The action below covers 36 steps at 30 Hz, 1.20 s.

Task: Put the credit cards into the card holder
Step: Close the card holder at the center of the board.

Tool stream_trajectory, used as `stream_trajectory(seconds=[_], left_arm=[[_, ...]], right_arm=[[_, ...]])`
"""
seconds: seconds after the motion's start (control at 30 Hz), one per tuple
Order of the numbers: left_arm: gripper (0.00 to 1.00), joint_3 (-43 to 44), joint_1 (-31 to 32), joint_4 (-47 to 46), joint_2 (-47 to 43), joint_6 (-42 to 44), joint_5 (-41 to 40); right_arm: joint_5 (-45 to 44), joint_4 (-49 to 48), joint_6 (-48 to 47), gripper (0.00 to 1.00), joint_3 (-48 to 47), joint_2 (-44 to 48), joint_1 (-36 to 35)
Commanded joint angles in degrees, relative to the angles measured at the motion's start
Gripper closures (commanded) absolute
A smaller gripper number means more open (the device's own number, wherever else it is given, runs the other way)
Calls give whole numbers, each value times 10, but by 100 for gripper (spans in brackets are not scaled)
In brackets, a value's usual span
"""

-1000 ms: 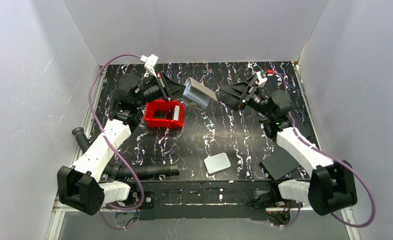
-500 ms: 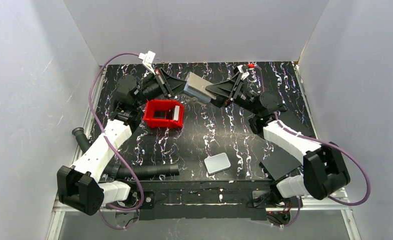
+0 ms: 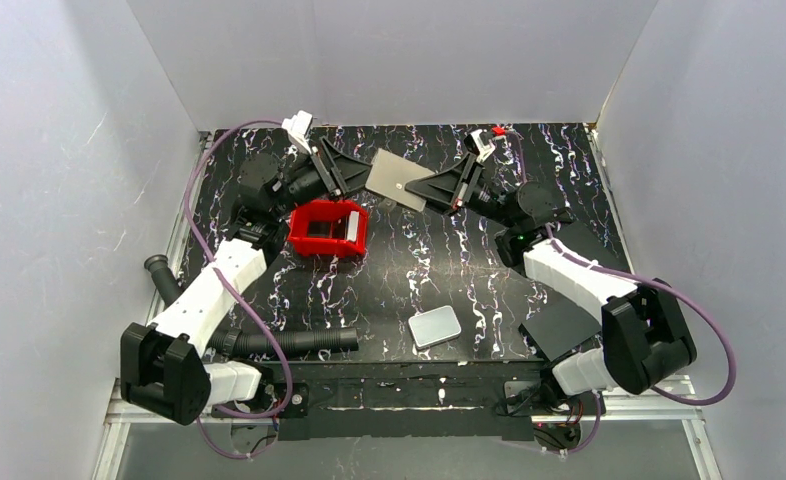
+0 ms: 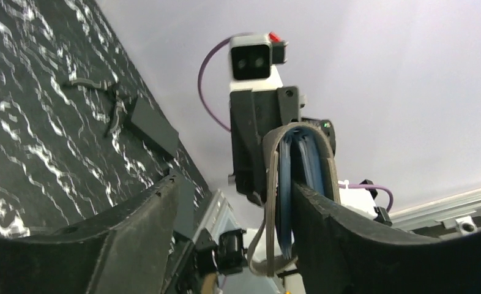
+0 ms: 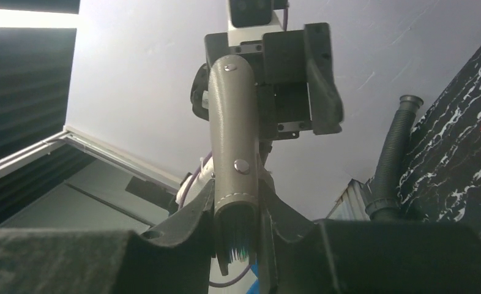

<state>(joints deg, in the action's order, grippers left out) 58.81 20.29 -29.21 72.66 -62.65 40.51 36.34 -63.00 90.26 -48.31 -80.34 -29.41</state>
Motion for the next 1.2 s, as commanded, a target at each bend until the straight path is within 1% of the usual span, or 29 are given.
stream_trajectory(seconds=[0.0,0.03,0.07,0.1,0.2,0.3,0.33,0.53,0.6,0.63,0.67,0.7,0.73,0.77,0.8,0.83,0.87,0.9,0.93,1.0,1.17], left_arm=[[30,-38,-25,-16,-39,-35,73],[22,-48,-35,-15,-42,-46,90],[4,-52,-46,-14,-43,-58,106],[2,-56,-57,-14,-44,-68,118],[2,-52,-76,-14,-47,-81,151],[2,-30,-83,-10,-40,-86,172],[2,-19,-78,-9,-33,-85,177],[2,10,-8,23,4,-47,168],[2,20,8,85,10,-11,151],[2,33,20,139,10,27,133],[2,52,31,205,9,70,109],[2,80,43,291,9,123,73],[5,111,55,368,12,171,41],[7,140,60,425,15,210,16],[9,156,60,454,11,225,0],[9,157,55,466,6,231,-18],[7,154,51,466,-7,235,-36],[3,152,48,470,-24,240,-53],[2,156,46,479,-33,246,-71],[2,166,43,503,-39,258,-85],[2,164,44,500,-12,235,-29]], right_arm=[[41,22,-49,98,1,21,40],[56,23,-52,99,0,23,50],[78,28,-58,99,-4,20,58],[103,31,-65,99,-10,16,64],[173,42,-89,99,-27,3,73],[214,69,-118,99,-37,1,76],[233,96,-139,99,-43,3,76],[231,153,-184,99,-56,18,76],[230,157,-186,99,-60,21,76],[230,158,-187,99,-61,21,76],[230,159,-187,99,-63,22,77],[231,160,-187,99,-65,22,76],[233,160,-188,99,-66,22,77],[236,158,-188,99,-68,23,76],[238,159,-189,99,-68,24,76],[239,161,-192,99,-69,26,77],[238,169,-197,99,-69,28,76],[238,175,-202,99,-70,30,76],[238,178,-205,99,-71,32,77],[237,180,-206,99,-73,36,76],[244,180,-206,99,-89,41,76]])
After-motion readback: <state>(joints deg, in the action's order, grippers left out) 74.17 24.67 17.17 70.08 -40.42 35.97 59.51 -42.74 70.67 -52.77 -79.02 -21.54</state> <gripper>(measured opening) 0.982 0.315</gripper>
